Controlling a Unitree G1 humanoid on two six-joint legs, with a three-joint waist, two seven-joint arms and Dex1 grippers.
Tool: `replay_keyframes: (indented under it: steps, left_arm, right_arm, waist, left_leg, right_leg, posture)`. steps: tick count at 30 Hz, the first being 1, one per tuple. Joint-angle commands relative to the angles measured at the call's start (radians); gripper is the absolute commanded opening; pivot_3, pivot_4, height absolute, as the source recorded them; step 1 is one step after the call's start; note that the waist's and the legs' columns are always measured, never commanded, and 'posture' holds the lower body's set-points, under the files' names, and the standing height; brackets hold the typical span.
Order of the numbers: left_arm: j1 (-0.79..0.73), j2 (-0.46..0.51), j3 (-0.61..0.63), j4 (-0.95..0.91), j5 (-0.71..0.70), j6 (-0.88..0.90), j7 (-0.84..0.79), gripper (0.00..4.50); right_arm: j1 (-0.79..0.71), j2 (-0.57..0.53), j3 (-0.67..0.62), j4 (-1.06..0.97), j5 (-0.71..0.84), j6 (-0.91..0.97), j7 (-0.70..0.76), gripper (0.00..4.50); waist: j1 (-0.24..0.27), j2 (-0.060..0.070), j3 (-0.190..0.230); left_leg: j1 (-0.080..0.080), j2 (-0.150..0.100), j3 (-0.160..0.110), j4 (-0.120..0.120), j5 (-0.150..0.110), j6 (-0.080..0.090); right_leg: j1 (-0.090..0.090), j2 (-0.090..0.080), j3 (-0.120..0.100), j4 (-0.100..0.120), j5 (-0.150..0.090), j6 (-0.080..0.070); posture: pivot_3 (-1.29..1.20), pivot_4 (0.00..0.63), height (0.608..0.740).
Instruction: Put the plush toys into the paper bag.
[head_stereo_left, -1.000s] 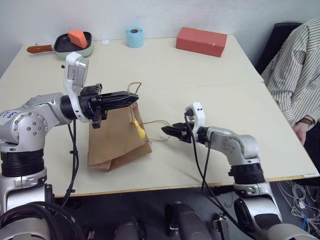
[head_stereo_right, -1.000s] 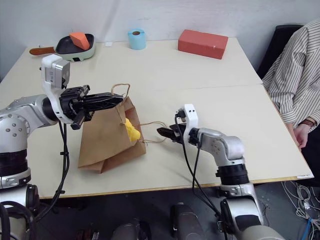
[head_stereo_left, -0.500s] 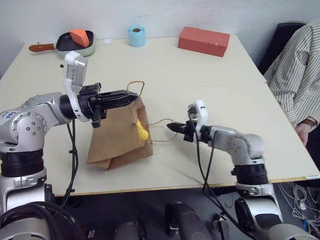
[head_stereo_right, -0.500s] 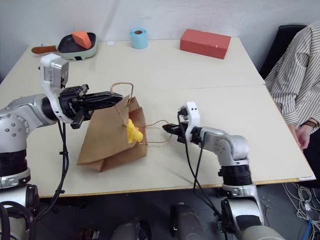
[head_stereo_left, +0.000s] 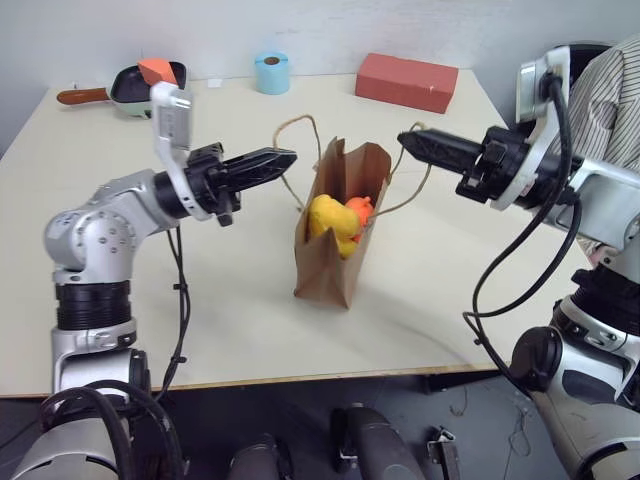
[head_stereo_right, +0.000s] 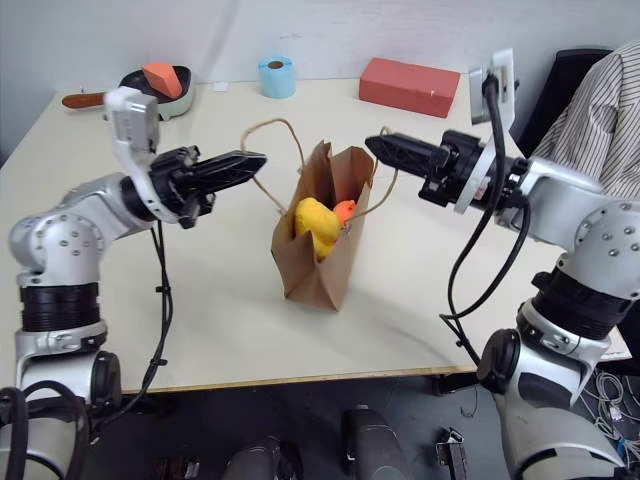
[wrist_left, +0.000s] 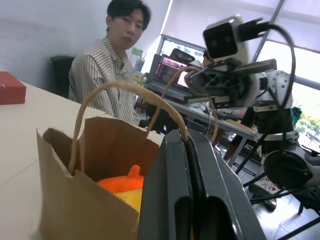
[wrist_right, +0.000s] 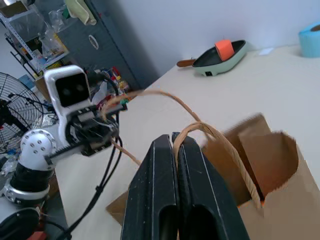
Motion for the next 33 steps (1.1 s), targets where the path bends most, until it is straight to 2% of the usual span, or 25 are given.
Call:
replay_keyframes:
  steps: [1,4,6,7,10,12,16,17,21,24,25,28,31,33]
  left_arm:
    - [-0.030,-0.033,-0.036,0.026,0.059,-0.075,-0.013,0.00]
    - [-0.022,-0.050,-0.053,0.027,0.080,-0.094,-0.023,0.00]
    - [-0.019,-0.047,-0.047,0.023,0.081,-0.090,-0.026,0.00]
    - [-0.015,-0.036,-0.035,0.023,0.079,-0.082,-0.023,0.20]
    - [0.004,0.012,0.009,0.001,0.043,-0.035,-0.027,0.91]
    - [0.016,0.034,0.031,-0.025,0.012,0.000,-0.032,1.56]
    - [0.066,0.135,0.118,-0.140,-0.123,0.158,-0.044,2.77]
    - [0.093,0.164,0.130,-0.173,-0.141,0.180,-0.049,3.14]
    - [0.248,0.232,0.137,-0.307,-0.123,0.167,-0.043,4.40]
    - [0.344,0.224,0.106,-0.368,-0.072,0.115,-0.005,4.47]
    - [0.384,0.205,0.064,-0.396,-0.019,0.067,0.014,4.47]
    - [0.459,0.136,-0.043,-0.428,0.107,-0.075,0.044,4.50]
    - [0.451,0.027,-0.079,-0.384,0.145,-0.150,0.093,4.50]
    - [0.442,-0.014,-0.116,-0.347,0.176,-0.188,0.086,4.50]
  right_arm:
    - [0.113,-0.067,0.151,-0.103,-0.139,-0.138,0.018,0.04]
    - [0.211,-0.126,0.244,-0.155,-0.228,-0.261,0.077,0.04]
    - [0.237,-0.135,0.237,-0.165,-0.223,-0.288,0.097,0.04]
    - [0.247,-0.137,0.212,-0.168,-0.208,-0.289,0.098,0.21]
    - [0.276,-0.168,0.149,-0.193,-0.162,-0.284,0.115,0.96]
    - [0.287,-0.186,0.118,-0.210,-0.134,-0.281,0.122,1.71]
    - [0.340,-0.280,-0.025,-0.257,-0.012,-0.269,0.172,3.05]
    - [0.371,-0.312,-0.065,-0.267,0.022,-0.262,0.198,3.10]
    - [0.553,-0.412,-0.211,-0.296,0.115,-0.263,0.312,3.10]
    - [0.682,-0.430,-0.259,-0.314,0.136,-0.289,0.355,3.10]
    - [0.748,-0.417,-0.238,-0.341,0.102,-0.315,0.371,3.10]
    - [0.832,-0.333,-0.085,-0.386,-0.020,-0.411,0.314,2.46]
    - [0.826,-0.252,0.156,-0.386,-0.212,-0.528,0.248,1.42]
    - [0.787,-0.213,0.331,-0.337,-0.381,-0.624,0.214,0.70]
  waist:
    - [0.002,0.000,0.000]
    - [0.005,0.000,0.000]
    - [0.001,0.000,0.000]
    - [0.000,0.000,0.000]
    - [-0.003,0.000,0.000]
    - [-0.003,0.000,0.000]
    - [0.003,0.000,0.001]
    - [0.004,0.000,0.001]
    - [0.020,0.000,0.001]
    - [0.030,-0.001,0.001]
    - [0.032,-0.001,0.001]
    - [0.037,-0.002,0.001]
    - [0.036,-0.003,0.001]
    - [0.037,-0.003,0.001]
  left_leg:
    - [0.000,0.000,0.000,-0.001,0.000,0.000]
    - [-0.001,0.000,0.000,-0.001,0.000,0.000]
    - [-0.002,0.000,0.000,-0.001,0.000,0.000]
    - [-0.002,0.000,0.000,-0.001,0.000,0.000]
    - [-0.001,0.000,0.000,-0.001,0.000,0.000]
    - [-0.001,0.000,0.000,-0.001,0.000,0.000]
    - [-0.001,0.000,-0.001,-0.001,0.000,0.000]
    - [-0.001,0.000,-0.001,-0.001,0.000,0.000]
    - [0.001,0.000,-0.001,-0.005,0.000,0.000]
    - [0.002,0.000,-0.002,-0.003,0.000,0.000]
    - [0.002,0.000,-0.002,-0.002,0.000,0.001]
    - [0.006,0.000,-0.003,-0.004,-0.001,0.000]
    - [0.010,0.000,-0.003,-0.006,-0.001,0.000]
    - [0.010,0.000,-0.003,-0.007,0.000,0.000]
  right_leg:
    - [0.000,0.000,0.000,-0.001,0.000,0.000]
    - [0.000,0.000,0.000,-0.002,0.000,0.000]
    - [-0.001,0.000,0.000,-0.001,0.000,0.000]
    - [-0.001,0.000,0.000,0.000,0.000,0.000]
    - [-0.001,0.000,0.000,0.001,0.000,0.000]
    - [-0.001,0.000,0.000,0.000,0.000,0.000]
    - [-0.001,0.000,0.000,0.000,0.000,0.000]
    - [-0.001,0.000,0.000,0.000,0.000,0.000]
    - [0.001,0.000,0.000,-0.004,0.000,0.000]
    - [0.004,0.000,0.000,-0.004,0.000,0.000]
    - [0.004,0.000,0.000,-0.004,0.000,0.000]
    - [0.010,0.001,0.000,-0.006,0.000,0.000]
    - [0.014,0.001,0.000,-0.008,0.000,0.001]
    - [0.013,0.001,0.000,-0.008,0.001,0.001]
  posture:
    - [0.00,0.150,0.740]
    - [0.00,0.150,0.740]
    - [0.00,0.150,0.740]
    - [0.00,0.150,0.740]
    - [0.00,0.150,0.740]
    - [0.00,0.150,0.740]
    - [0.00,0.150,0.740]
    - [0.00,0.150,0.740]
    - [0.00,0.150,0.740]
    - [0.00,0.150,0.740]
    - [0.00,0.150,0.740]
    - [0.00,0.150,0.740]
    - [0.00,0.150,0.740]
    - [0.00,0.150,0.740]
